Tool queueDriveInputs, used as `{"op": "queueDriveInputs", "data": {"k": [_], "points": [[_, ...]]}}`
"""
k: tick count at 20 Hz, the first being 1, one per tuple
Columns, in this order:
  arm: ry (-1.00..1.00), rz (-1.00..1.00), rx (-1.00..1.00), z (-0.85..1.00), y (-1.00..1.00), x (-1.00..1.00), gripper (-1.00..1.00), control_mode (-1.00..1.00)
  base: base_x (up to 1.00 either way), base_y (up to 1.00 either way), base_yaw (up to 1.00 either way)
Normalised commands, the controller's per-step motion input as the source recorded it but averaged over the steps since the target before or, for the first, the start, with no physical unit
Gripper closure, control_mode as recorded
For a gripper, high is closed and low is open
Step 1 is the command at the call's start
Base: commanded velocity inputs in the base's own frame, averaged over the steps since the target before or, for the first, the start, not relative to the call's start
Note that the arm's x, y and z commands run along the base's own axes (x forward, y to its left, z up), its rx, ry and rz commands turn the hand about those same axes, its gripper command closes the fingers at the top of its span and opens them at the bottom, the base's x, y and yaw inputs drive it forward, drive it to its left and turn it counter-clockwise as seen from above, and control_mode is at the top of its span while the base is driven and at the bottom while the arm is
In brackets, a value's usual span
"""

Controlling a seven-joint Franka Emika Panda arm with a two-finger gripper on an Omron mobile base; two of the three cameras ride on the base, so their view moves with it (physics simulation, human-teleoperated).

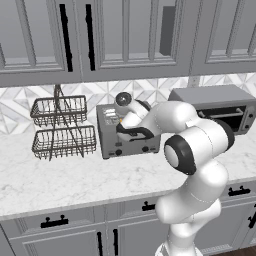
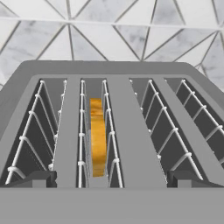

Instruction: Start the toaster. Once the lever pops up, take the bread to the plate on the dining counter.

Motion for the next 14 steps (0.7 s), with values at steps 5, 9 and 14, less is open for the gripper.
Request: {"op": "queueDriveInputs", "data": {"k": [5, 9, 14], "points": [[0.0, 0.0, 0.0, 0.0, 0.0, 0.0, -1.0, -1.0, 0.0, 0.0, 0.0], [0.0, 0.0, 0.0, 0.0, 0.0, 0.0, -1.0, -1.0, 0.0, 0.0, 0.0], [0.0, 0.0, 0.0, 0.0, 0.0, 0.0, -1.0, -1.0, 0.0, 0.0, 0.0]]}}
